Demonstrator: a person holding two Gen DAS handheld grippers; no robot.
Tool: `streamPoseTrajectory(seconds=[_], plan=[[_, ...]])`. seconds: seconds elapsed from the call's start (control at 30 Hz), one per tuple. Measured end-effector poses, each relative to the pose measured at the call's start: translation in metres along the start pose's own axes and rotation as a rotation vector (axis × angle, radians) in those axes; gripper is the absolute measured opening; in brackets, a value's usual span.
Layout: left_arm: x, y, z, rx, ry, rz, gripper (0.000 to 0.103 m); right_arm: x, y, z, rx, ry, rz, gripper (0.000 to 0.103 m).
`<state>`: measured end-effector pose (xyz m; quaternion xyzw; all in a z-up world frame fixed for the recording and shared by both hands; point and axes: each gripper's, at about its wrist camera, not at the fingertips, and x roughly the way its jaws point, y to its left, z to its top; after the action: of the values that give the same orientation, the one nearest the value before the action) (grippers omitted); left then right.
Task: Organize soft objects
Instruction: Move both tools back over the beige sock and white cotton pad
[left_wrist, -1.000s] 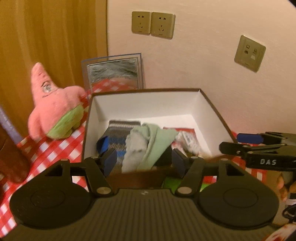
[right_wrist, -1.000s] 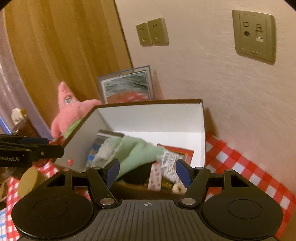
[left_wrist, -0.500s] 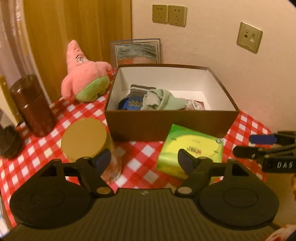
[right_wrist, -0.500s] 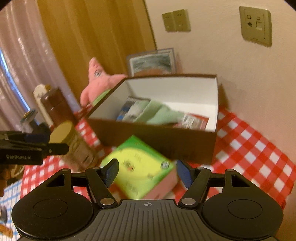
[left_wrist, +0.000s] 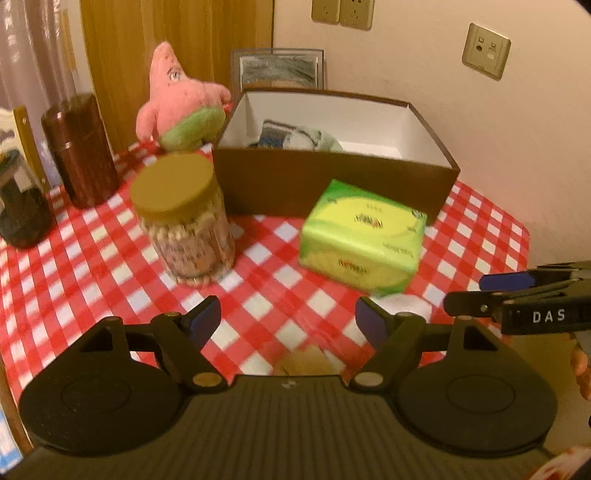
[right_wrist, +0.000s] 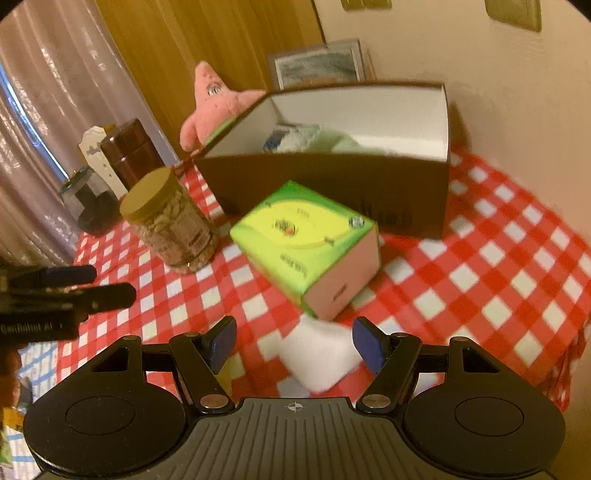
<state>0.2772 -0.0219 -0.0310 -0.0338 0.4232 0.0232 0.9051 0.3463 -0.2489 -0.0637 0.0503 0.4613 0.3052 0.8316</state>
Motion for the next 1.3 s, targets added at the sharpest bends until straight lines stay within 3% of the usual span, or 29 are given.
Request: streamPoseTrajectory(seconds=[0.2, 0.5, 0.93, 1.3], plan=[[0.01, -0.001, -0.026, -0.089, 0.07, 0.014, 0.078, 0.003, -0.005, -0.018, -0.009, 0.022, -0.006, 0.069], [0.02, -0.008, -0.058, -0.085, 0.182, 0.023, 0.078, 0.009, -0.009, -0.034, -0.048, 0.071, -0.015, 0.069], [0.031, -0.015, -0.077, -0.059, 0.245, 0.034, 0.078, 0.018, -0.006, -0.055, -0.151, 0.112, -0.019, 0.069], [0.041, -0.022, -0.082, -0.03, 0.221, 0.016, 0.078, 0.027, -0.009, -0.06, -0.165, 0.114, -0.018, 0.069]])
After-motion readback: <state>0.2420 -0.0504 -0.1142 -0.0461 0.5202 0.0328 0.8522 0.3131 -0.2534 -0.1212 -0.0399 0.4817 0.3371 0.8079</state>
